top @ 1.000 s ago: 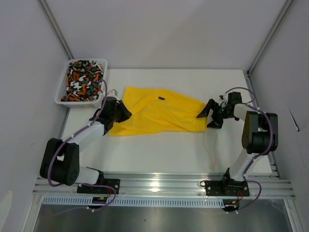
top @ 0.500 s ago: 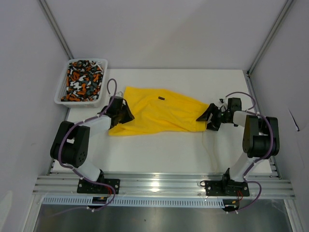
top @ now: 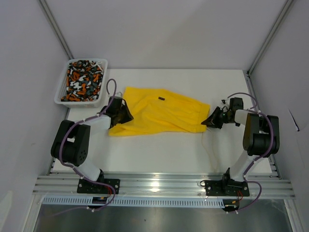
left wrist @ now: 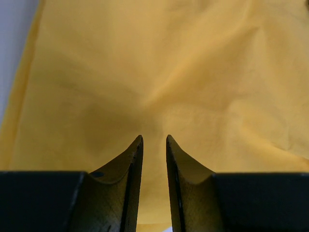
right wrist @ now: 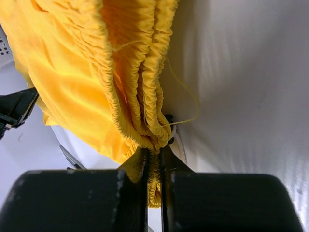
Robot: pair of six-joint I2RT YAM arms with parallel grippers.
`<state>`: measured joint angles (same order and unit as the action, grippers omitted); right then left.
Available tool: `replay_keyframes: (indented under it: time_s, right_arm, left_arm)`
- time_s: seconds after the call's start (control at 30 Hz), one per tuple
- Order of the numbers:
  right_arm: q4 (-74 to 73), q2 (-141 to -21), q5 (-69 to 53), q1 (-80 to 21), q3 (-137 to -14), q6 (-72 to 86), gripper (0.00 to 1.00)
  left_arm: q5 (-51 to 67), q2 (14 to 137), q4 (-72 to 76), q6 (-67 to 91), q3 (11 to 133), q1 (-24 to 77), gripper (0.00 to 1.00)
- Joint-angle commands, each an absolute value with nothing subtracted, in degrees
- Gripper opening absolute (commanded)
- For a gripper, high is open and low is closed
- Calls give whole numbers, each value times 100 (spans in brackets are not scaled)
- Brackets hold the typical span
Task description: Fold and stack the shorts
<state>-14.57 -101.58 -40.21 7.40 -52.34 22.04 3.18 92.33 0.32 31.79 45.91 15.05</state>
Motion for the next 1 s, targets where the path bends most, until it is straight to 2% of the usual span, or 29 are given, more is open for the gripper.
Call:
replay_keyframes:
  time_s: [0.0,0.37,0.53,0.6,0.63,0.7,0.73,0.77,0.83,0.97]
  right_arm:
    - [-1846,-10090,-3516,923,-5291,1960,0]
    - [-2048,-10081,-3340,1178,-5555,1978,0]
    - [-2048,-10037,-3427,1178,-5625,1986,4]
    - [-2030,-10063,-3454,1178,-5616,1986,8]
    - [-2004,-10072,-3472,1178,-5608,1986,8]
    - [-1969,-10133,-3489,1178,-5599,2004,10]
    - [-1934,-10151,-3489,1178,-5599,2013,10]
    - [-1925,-10160,-3507,1178,-5590,2021,11]
    - [-1881,-10186,-3524,1178,-5581,2056,11]
    - [-1854,-10195,-3533,1178,-5572,2074,13]
  left_arm:
    - [281,9325,176,3015,4579,1362,28]
    - [229,9457,176,2909,4553,1248,28]
    - [281,9291,211,2900,4509,1248,28]
    - [404,8966,202,2944,4421,1248,31]
    - [456,8826,185,2970,4386,1248,42]
    - [623,8405,150,3110,4228,1248,53]
    - [668,8254,132,3155,4175,1248,65]
    - [711,8114,62,3199,4044,1248,68]
    - [747,7701,44,3339,3947,1248,75]
    - [695,7102,-121,3577,3552,1248,76]
